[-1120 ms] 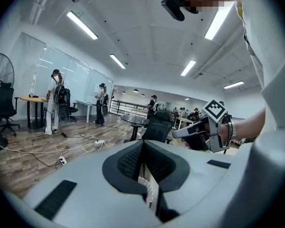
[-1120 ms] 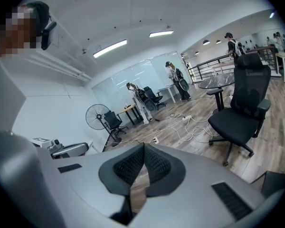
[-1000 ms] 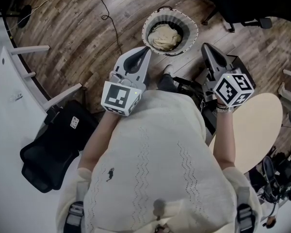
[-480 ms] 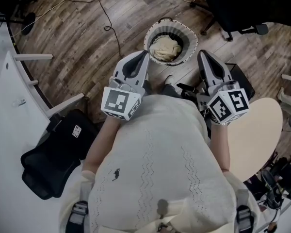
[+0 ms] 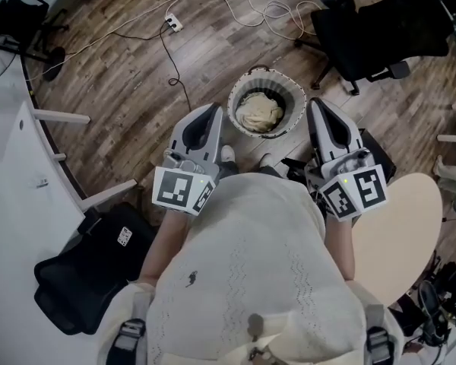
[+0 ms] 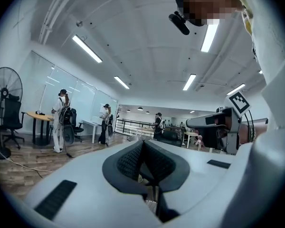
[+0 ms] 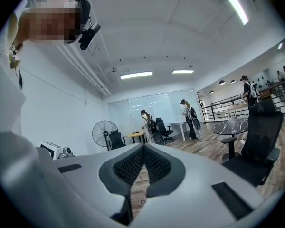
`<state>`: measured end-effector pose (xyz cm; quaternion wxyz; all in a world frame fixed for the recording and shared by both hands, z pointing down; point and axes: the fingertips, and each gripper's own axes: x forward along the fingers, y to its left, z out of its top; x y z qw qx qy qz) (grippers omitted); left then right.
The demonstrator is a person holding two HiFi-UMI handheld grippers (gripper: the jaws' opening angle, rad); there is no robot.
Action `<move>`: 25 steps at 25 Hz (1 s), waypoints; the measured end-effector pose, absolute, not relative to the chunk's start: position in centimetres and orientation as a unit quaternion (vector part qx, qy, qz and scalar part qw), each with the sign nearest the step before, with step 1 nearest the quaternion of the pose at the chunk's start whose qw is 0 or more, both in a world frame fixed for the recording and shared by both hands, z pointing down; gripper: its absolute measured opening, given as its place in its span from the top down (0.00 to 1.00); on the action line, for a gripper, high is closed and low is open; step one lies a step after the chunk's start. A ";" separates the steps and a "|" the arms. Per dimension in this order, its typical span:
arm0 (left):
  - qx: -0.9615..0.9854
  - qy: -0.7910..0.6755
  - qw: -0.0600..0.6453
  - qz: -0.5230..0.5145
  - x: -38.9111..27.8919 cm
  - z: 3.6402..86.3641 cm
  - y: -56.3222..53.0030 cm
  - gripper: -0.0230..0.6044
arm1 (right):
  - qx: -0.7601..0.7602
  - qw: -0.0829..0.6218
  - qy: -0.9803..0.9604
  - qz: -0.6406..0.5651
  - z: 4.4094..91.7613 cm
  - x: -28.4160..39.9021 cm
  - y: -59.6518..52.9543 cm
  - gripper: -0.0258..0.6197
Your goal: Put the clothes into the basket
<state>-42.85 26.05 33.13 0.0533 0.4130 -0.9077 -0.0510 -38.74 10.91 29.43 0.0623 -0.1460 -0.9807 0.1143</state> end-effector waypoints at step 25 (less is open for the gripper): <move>0.433 -0.898 0.043 -0.057 -43.0 30.3 23.0 0.93 | -0.111 0.047 -0.988 0.092 26.3 -37.1 7.0 0.95</move>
